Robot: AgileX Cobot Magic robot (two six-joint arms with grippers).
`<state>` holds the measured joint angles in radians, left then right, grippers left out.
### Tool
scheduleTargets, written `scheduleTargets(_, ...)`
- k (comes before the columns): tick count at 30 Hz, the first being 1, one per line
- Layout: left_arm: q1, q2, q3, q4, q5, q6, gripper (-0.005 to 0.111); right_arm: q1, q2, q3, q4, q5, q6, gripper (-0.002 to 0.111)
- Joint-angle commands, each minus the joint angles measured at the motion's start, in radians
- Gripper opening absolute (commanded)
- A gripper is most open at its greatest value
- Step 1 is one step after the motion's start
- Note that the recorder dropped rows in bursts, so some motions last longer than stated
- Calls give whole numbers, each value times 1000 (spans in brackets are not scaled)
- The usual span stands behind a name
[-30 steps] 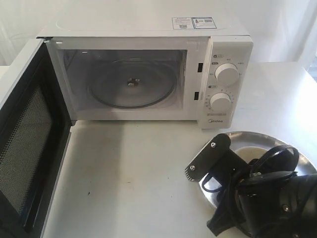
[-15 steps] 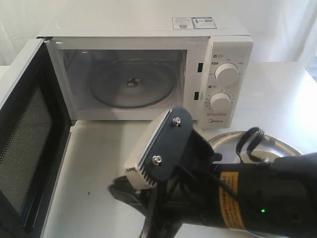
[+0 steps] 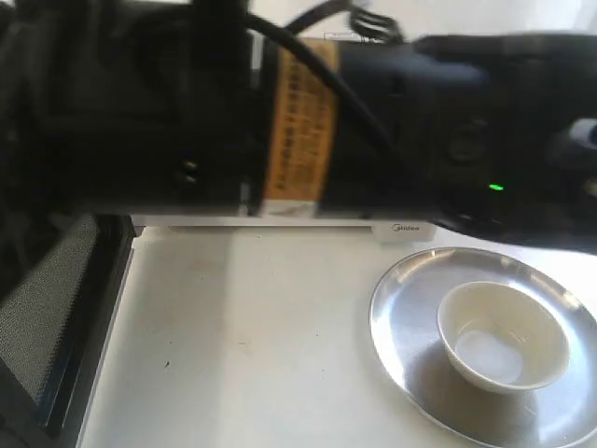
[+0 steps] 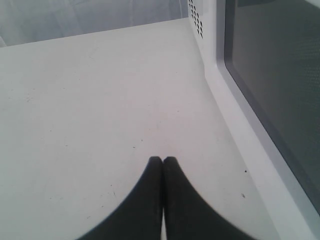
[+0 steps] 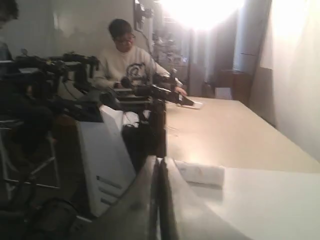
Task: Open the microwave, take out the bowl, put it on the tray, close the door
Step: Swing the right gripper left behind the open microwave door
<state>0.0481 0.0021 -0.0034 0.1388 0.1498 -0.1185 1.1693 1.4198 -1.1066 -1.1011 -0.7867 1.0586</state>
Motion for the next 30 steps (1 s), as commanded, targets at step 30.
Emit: scheduleTargets(30, -1, -2, 3, -4, -1, -6, 0, 68, 645, -567, -179, -434, 644, 0)
